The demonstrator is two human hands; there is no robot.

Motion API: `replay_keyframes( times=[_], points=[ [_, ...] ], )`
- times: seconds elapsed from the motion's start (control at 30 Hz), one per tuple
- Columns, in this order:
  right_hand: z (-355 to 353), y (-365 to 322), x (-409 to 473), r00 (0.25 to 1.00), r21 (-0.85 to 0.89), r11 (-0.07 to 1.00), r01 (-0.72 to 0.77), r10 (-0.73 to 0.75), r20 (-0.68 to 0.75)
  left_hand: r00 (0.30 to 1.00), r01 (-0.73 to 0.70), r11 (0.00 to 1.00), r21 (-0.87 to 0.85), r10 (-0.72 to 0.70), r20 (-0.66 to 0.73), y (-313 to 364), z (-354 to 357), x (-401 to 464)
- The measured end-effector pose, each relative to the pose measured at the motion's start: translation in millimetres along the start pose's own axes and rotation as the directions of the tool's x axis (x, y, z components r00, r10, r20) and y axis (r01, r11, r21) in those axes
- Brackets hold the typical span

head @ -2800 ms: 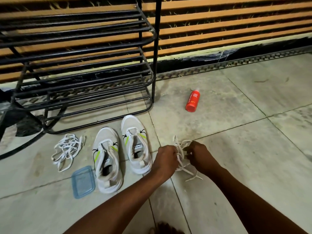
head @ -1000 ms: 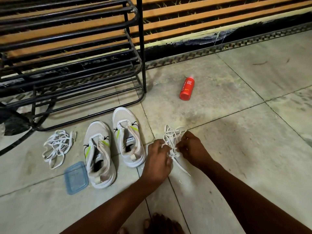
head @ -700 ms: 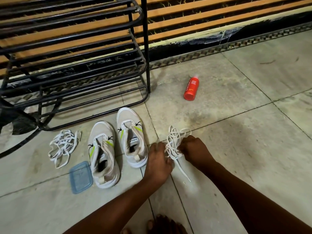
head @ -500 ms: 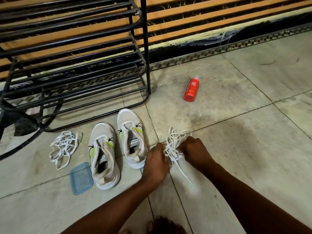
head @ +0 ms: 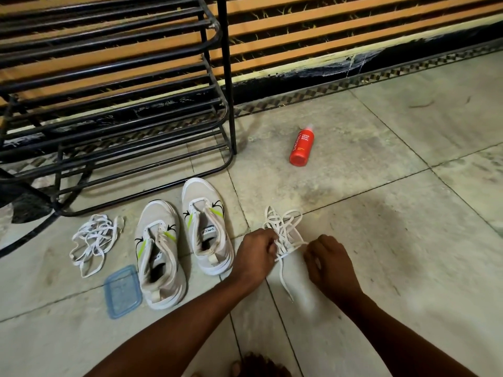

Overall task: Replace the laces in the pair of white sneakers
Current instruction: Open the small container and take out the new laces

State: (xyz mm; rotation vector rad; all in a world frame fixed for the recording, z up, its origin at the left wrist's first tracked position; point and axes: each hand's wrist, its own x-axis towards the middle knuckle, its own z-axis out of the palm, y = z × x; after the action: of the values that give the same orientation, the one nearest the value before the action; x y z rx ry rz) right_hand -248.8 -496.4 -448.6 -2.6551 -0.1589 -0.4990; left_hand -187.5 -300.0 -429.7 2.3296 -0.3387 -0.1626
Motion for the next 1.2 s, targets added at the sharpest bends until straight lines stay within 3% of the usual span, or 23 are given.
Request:
replay_keyframes(
  times=[0.13,0.2,0.3,0.43,0.5,0.67,0.8,0.93,1.1,1.2],
  points=[
    [8,-4,-20,0.977,-0.081,0.990,0.114,-0.098,0.188,1.000,0.016,1.000,-0.015,-0.016,0.020,1,-2,2],
    [13,-12,-22,0.949,-0.117,0.990,0.084,-0.043,0.313,1.000,0.013,1.000,-0.023,-0.013,0.012,2,-2,-1],
    [22,-28,-20,0.925,-0.174,0.985,-0.019,0.083,0.371,0.999,-0.013,1.000,-0.023,0.014,0.046,0,-5,-3],
    [22,-50,-8,0.901,-0.057,0.965,-0.255,0.258,0.348,0.996,-0.074,0.997,0.024,0.073,0.059,0,-8,-7],
    [23,-53,-7,0.899,-0.029,0.957,-0.290,0.283,0.334,0.994,-0.102,0.993,0.061,0.100,0.045,0,-8,-7],
    [22,-39,-12,0.964,-0.085,0.974,-0.209,0.220,0.153,0.991,-0.131,0.988,0.076,0.130,0.011,-12,-3,-2],
    [12,-26,1,0.990,-0.017,0.990,-0.137,0.137,-0.014,0.991,-0.129,0.989,0.076,0.131,-0.019,-21,6,-6],
    [13,-25,23,0.998,-0.008,0.999,-0.042,0.042,-0.040,0.986,-0.146,0.989,0.039,0.148,-0.079,-19,1,-9],
    [29,-20,35,0.971,-0.206,0.959,0.196,-0.159,0.180,0.969,0.073,0.997,-0.028,-0.077,-0.234,-13,3,-30],
    [33,-20,37,0.942,-0.268,0.928,0.258,-0.181,0.282,0.901,0.390,0.902,-0.185,-0.415,-0.124,-9,11,-42]
  ],
)
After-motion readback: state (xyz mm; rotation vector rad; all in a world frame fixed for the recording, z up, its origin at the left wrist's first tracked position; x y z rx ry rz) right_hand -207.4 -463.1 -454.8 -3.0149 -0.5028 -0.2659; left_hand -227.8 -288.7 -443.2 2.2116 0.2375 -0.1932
